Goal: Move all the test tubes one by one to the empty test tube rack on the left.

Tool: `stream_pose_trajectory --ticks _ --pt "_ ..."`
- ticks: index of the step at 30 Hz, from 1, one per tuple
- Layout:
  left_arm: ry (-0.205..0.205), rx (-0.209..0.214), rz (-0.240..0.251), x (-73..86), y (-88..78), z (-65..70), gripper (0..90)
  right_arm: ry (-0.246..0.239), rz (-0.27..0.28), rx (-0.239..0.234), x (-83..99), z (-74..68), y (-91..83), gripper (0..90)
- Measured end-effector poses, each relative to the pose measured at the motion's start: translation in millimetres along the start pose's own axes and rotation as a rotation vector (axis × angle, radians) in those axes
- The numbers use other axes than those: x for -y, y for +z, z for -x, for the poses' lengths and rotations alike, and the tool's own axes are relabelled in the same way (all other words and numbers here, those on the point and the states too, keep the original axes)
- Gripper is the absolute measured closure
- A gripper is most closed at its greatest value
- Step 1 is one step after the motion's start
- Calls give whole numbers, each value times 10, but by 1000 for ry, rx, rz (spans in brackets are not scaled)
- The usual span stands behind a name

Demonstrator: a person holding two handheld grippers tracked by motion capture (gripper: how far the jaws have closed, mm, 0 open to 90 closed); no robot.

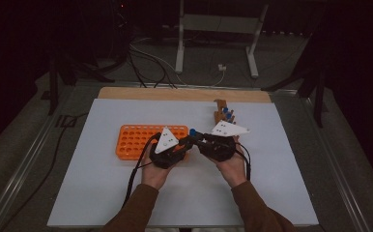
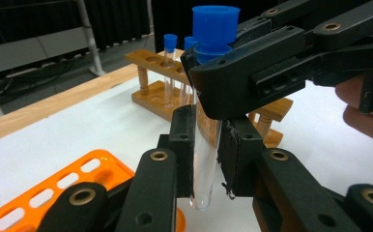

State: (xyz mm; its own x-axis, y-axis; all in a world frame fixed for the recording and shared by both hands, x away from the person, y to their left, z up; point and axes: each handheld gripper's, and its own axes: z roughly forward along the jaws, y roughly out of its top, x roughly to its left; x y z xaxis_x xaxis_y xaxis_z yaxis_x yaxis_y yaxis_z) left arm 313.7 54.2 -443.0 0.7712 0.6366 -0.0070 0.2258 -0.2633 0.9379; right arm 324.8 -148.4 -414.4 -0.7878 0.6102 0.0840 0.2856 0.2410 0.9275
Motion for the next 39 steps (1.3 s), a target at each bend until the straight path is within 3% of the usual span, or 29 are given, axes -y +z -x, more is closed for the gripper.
stream_pose_trajectory --ticks 2,3,5,6,7,8,10,11,13,19,30,39 --pt "-4 -5 0 2 5 -7 778 2 9 5 1 6 -8 701" --pt "-5 -7 -3 5 7 -19 779 18 29 0 -1 35 -37 606" --pt "-5 -12 -9 11 6 -34 780 26 33 6 -2 53 -51 558" --pt "-4 -17 -12 14 1 -45 780 35 39 11 0 84 -85 467" --pt "-6 -21 -12 14 -3 -53 780 35 39 11 0 84 -85 467" --pt "-6 -24 -12 14 -7 -60 780 27 40 36 4 99 -117 376" --pt "-13 -29 -7 15 -12 -78 780 23 32 80 12 118 -148 312" --pt "-17 -32 -6 17 -11 -88 780 23 32 80 12 118 -148 312" --pt "-17 -37 -10 22 -9 -102 780 23 29 137 31 152 -194 202" --pt "-19 -51 -18 66 13 -139 780 27 25 211 82 229 -291 64" --pt "-41 -71 -5 121 48 -194 780 59 32 269 209 397 -485 11" --pt "-44 -77 -28 202 104 -210 780 79 45 311 292 503 -637 12"
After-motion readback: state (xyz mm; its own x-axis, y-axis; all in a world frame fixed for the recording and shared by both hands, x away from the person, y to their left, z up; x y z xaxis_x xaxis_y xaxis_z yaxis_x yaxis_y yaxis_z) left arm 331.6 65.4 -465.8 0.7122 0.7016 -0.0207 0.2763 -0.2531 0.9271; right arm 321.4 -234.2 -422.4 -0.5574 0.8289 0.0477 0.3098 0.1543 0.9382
